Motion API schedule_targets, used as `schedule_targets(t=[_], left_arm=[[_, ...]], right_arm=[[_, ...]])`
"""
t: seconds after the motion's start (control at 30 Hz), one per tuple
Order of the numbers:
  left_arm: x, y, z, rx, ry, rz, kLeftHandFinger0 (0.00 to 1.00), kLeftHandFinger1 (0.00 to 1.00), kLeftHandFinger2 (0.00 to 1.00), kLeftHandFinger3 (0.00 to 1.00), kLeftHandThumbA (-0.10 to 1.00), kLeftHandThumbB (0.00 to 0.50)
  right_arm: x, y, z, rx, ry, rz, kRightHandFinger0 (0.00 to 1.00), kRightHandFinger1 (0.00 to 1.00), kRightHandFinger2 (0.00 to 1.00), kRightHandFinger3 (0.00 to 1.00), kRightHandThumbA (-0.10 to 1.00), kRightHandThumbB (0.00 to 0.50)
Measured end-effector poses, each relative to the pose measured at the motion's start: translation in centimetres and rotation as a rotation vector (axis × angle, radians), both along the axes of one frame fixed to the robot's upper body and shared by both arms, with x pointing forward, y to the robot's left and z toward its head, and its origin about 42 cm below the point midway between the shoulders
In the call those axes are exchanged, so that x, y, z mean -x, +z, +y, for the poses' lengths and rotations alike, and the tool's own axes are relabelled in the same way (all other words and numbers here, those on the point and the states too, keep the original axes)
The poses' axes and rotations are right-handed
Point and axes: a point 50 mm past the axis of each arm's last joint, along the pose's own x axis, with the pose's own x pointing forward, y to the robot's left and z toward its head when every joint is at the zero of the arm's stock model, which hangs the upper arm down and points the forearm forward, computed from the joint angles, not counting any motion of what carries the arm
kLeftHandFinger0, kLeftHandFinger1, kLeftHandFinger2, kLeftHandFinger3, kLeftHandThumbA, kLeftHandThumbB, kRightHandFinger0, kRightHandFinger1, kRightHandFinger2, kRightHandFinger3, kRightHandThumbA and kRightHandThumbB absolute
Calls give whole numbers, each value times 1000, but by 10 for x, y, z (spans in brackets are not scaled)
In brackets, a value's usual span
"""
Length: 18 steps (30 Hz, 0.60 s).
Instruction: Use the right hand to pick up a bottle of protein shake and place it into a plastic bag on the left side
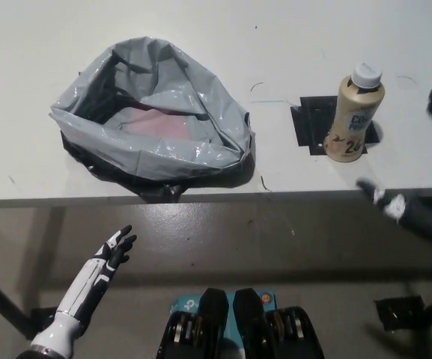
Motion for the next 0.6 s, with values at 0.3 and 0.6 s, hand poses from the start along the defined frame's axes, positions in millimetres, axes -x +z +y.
schedule_targets(t=[0.3, 0.6], left_arm=[[0, 0, -1, -1, -15, 3, 1000, 1000, 1000, 1000, 1000, 340], [1, 0, 0, -1, -22, 6, 1000, 1000, 1000, 1000, 1000, 337]], right_arm=[[-50, 9, 1, -28, -46, 80, 1000, 1000, 1000, 1000, 1000, 411], [-104, -18, 3, -39, -50, 267, 1000, 1000, 1000, 1000, 1000, 427]])
